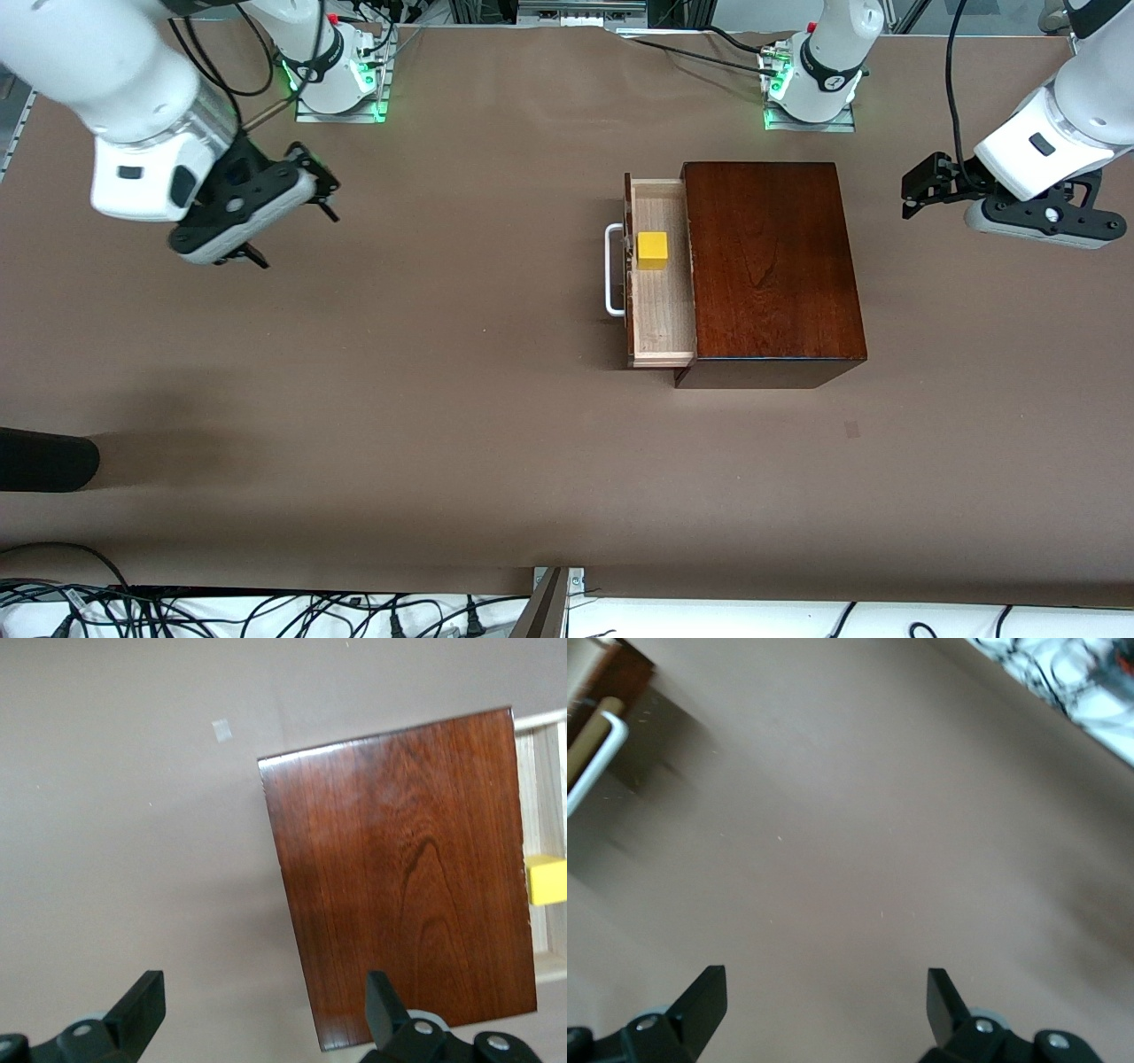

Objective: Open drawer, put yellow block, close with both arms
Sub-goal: 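Move the left gripper down to the drawer front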

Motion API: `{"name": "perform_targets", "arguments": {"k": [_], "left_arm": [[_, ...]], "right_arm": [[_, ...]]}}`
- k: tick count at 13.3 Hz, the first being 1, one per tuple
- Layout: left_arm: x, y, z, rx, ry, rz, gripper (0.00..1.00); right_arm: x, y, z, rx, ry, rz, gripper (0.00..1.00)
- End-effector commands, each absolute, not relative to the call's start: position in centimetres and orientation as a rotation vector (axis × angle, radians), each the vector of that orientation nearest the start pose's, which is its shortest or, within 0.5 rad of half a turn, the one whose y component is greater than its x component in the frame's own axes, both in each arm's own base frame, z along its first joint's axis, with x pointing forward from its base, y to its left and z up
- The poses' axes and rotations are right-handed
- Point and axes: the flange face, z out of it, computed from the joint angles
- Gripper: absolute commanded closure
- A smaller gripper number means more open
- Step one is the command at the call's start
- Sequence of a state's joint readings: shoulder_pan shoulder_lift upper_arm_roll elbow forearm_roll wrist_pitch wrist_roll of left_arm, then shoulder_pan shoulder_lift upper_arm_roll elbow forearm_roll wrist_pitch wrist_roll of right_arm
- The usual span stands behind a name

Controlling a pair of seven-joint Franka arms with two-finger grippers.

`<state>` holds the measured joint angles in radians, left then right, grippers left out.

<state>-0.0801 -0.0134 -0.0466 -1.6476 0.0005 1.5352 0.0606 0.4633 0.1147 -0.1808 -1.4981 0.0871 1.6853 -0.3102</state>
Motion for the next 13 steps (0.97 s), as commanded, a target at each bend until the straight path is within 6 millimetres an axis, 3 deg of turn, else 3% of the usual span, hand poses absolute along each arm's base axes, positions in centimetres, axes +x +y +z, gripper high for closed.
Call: {"name": "perform_targets", "arguments": {"k": [1, 3, 5, 9, 11, 13], "left_arm": [[53.3, -9.1, 59.8, -3.162, 0.368, 0.236, 0.0], [52.7, -11.1, 59.5, -3.158, 0.431, 0.273, 0.0], [52.0, -14.3, 59.4, -3.139, 0.529, 0.28, 0.0], [50.5, -21.8, 57.3, -3.115, 0.79, 0.358, 0.0], [50.2, -26.2, 54.8, -3.003, 1.213, 0.395, 0.0], [51.7, -30.5, 52.2, -2.898, 1.598, 0.378, 0.0]], "right_arm": [[56.7, 12.8, 58.7, -2.962, -0.702, -0.096, 0.0], [56.8, 9.1, 58.2, -2.982, -0.607, -0.072, 0.0], [56.9, 6.0, 57.8, -2.997, -0.517, -0.038, 0.0], [56.6, 4.2, 58.4, -3.023, -0.371, 0.012, 0.0], [56.6, 4.2, 58.6, -3.032, -0.369, 0.009, 0.0], [56.5, 4.9, 59.0, -3.048, -0.322, 0.016, 0.0]]}}
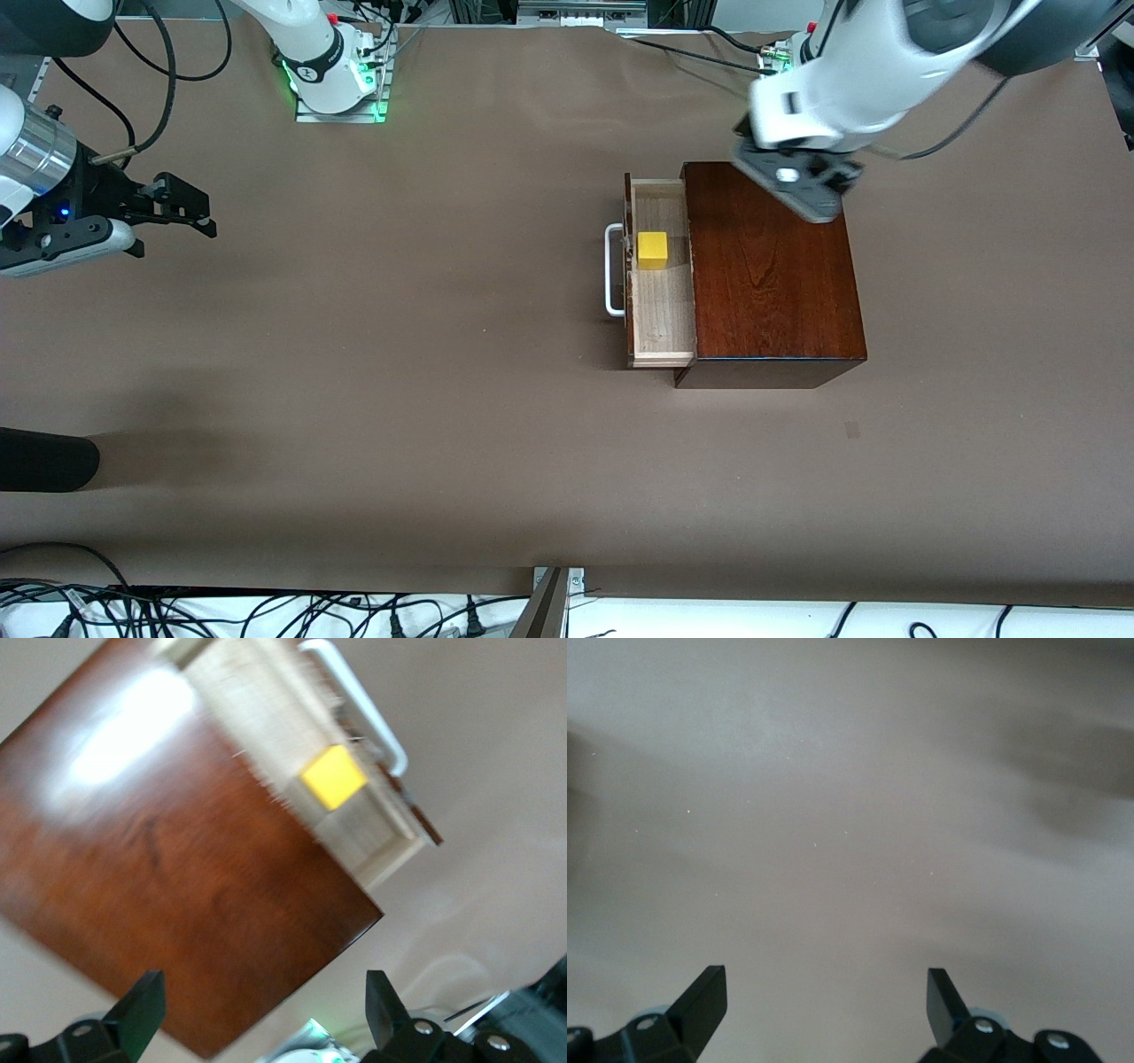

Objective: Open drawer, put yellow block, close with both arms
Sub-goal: 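Move the left gripper down to the drawer front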

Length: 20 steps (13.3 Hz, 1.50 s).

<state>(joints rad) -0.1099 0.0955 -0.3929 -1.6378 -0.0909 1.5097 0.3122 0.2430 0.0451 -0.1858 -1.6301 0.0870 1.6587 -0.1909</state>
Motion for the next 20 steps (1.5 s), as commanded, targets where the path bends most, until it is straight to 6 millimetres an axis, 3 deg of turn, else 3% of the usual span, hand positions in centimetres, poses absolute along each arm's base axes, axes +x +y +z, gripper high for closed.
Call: {"name": "perform_targets", "arguments": {"k": [1, 2, 5, 7, 9, 10, 11, 14, 20], "left_arm": [[52.9, -31.5, 50.1, -2.885, 1.684, 0.394, 0.0], [53.5, -32.9, 47.5, -2.859, 1.784, 0.398, 0.0], [55.0, -36.8, 42.2, -2.747, 2.071, 0.25, 0.0], [54.2, -41.0, 40.3, -2.637, 2.161, 0.102, 0.0], [51.4, -46.4, 37.7, -2.332, 2.254, 0.031, 0.0], [50.1, -48.1, 35.9, -2.284, 2.27, 0.058, 0.0], [49.8, -48.6, 34.4, -2.275, 2.28, 0.087, 0.0], [49.3, -49.2, 33.0, -2.12, 2.286, 0.09, 0.0], [50.5, -45.5, 30.9, -2.135, 2.203, 0.319, 0.0]], "right_arm": [[56.6, 5.4, 59.4, -3.053, -0.338, 0.003, 0.0], [56.6, 5.6, 59.6, -3.059, -0.344, -0.004, 0.0], [56.7, 5.4, 59.6, -3.08, -0.351, 0.0, 0.0], [56.7, 5.9, 59.8, -3.103, -0.378, -0.006, 0.0], [56.8, 5.3, 60.4, -3.115, -0.369, -0.025, 0.0], [56.8, 5.2, 60.4, -3.115, -0.369, -0.025, 0.0], [56.9, 5.5, 60.1, -3.12, -0.375, -0.013, 0.0], [56.9, 6.2, 59.3, -3.121, -0.387, 0.033, 0.0], [57.0, 6.2, 59.0, -3.117, -0.408, 0.04, 0.0]]}}
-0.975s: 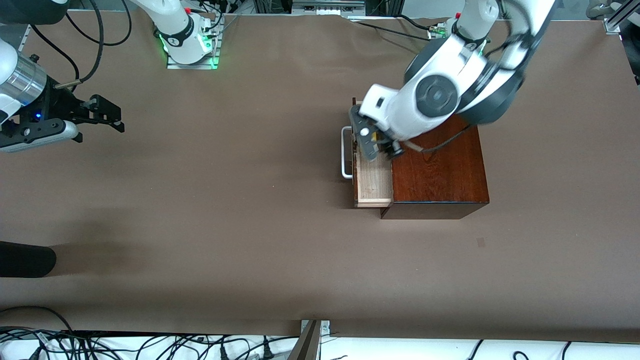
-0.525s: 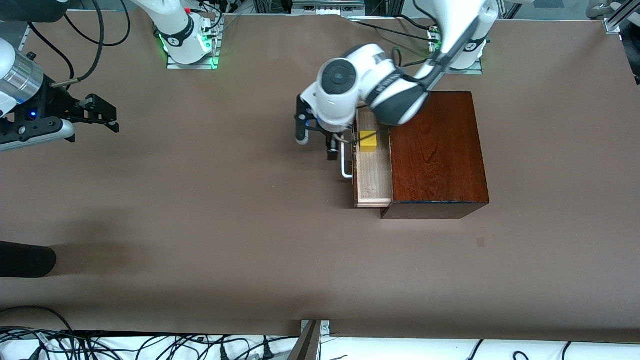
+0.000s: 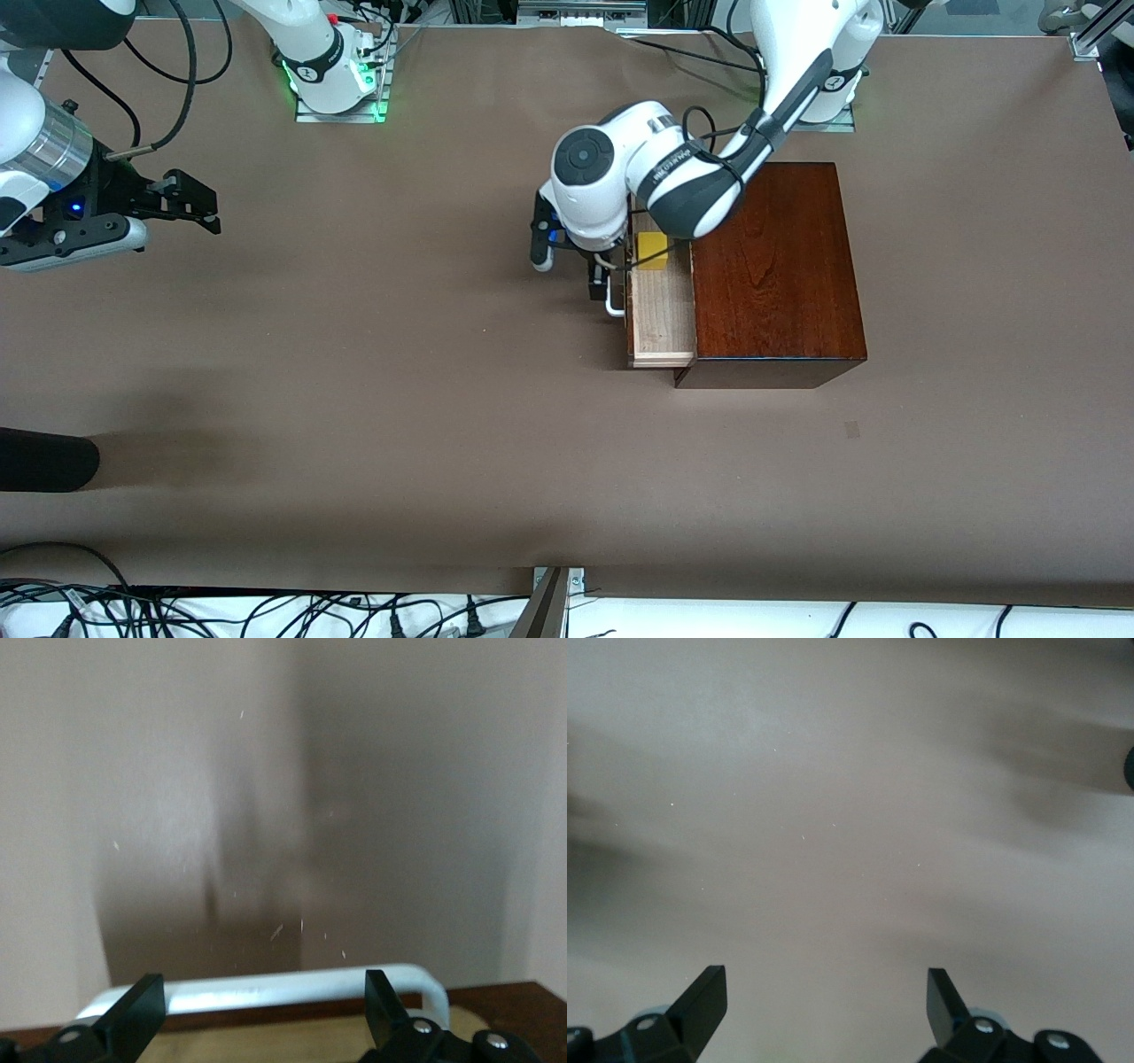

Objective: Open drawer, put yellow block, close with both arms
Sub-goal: 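Push the drawer shut into the box with the left gripper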

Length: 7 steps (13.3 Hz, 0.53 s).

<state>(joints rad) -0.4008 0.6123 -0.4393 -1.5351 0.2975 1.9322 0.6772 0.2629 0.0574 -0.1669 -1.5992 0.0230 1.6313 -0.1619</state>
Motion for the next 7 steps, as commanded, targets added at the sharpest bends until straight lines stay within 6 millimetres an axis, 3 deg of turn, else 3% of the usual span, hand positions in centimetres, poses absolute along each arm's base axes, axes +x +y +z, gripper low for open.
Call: {"name": "perform_targets", "arguments": {"k": [1, 7], "left_arm": [[50.3, -45.1, 30.7, -2.131, 2.196, 0.359, 0.0], [51.5, -41.9, 30.3, -2.095, 2.096, 0.516, 0.0]], "right_arm": [[57.0, 6.1, 59.0, -3.117, -0.406, 0.04, 0.0], [57.1, 6.0, 58.6, -3.112, -0.397, 0.052, 0.0]]}}
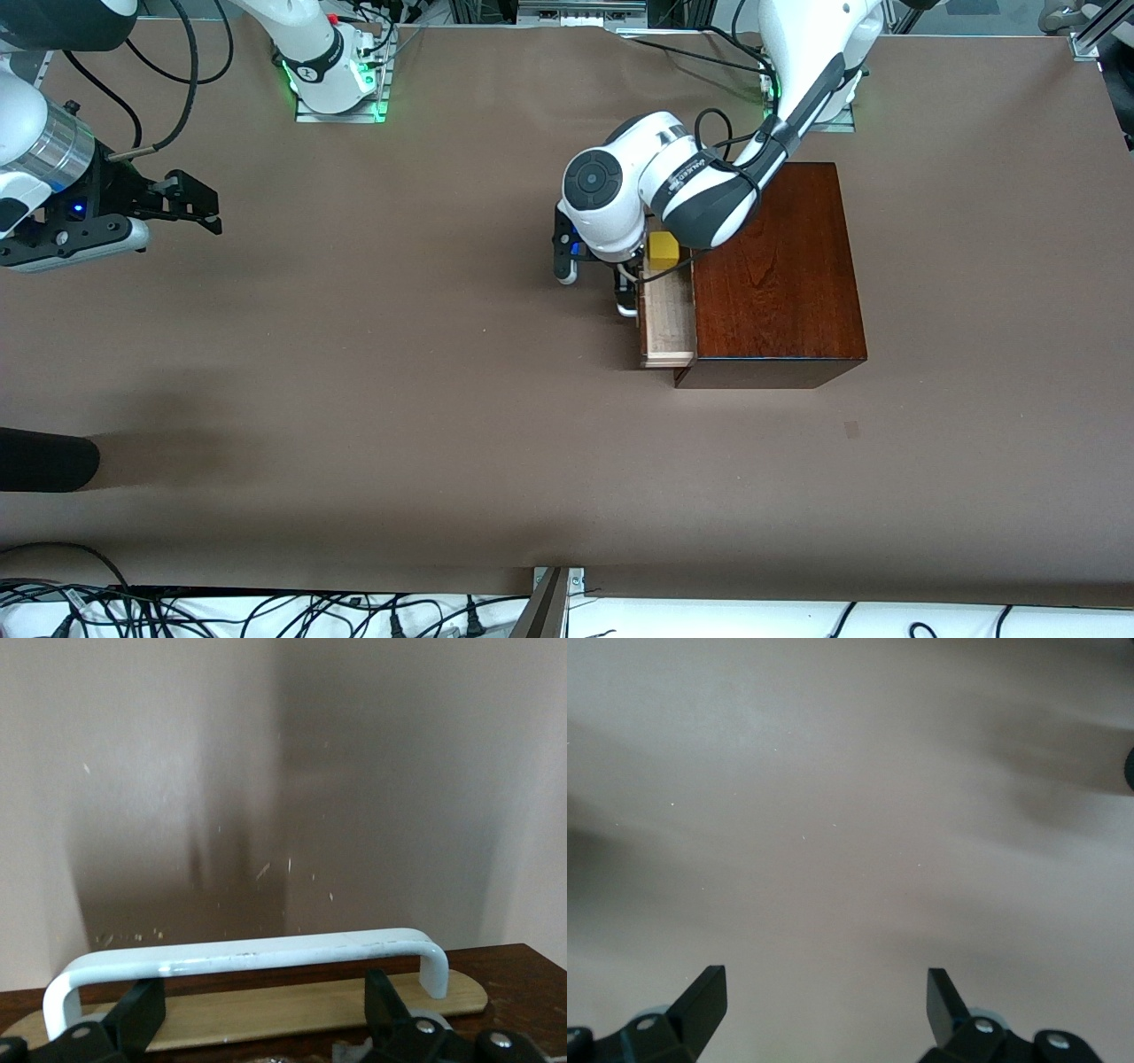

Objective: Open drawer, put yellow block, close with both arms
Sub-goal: 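Push the drawer shut into the box with the left gripper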

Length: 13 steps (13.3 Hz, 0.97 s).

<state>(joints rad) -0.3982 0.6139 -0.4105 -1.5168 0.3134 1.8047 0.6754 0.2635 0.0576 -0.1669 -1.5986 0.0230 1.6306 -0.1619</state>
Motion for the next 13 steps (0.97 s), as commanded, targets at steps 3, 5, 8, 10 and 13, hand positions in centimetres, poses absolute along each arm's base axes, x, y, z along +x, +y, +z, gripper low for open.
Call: {"name": "perform_targets", "arguments": {"k": [3, 5, 8, 10, 13], "left_arm": [[51.8, -40.3, 30.0, -2.098, 2.056, 0.605, 0.0], [52.7, -38.8, 29.9, -2.101, 2.028, 0.631, 0.0], [52.8, -37.5, 29.6, -2.1, 1.985, 0.707, 0.0], [52.8, -37.3, 29.6, -2.101, 1.978, 0.721, 0.0], [52.9, -37.0, 29.6, -2.105, 1.969, 0.727, 0.0]], "right_arm": [[57.1, 6.0, 58.5, -3.115, -0.393, 0.056, 0.0], [57.2, 6.0, 58.4, -3.114, -0.398, 0.056, 0.0], [57.2, 6.0, 58.4, -3.113, -0.397, 0.052, 0.0], [57.3, 6.1, 58.4, -3.113, -0.397, 0.044, 0.0], [57.4, 6.1, 58.5, -3.115, -0.4, 0.035, 0.0]]}}
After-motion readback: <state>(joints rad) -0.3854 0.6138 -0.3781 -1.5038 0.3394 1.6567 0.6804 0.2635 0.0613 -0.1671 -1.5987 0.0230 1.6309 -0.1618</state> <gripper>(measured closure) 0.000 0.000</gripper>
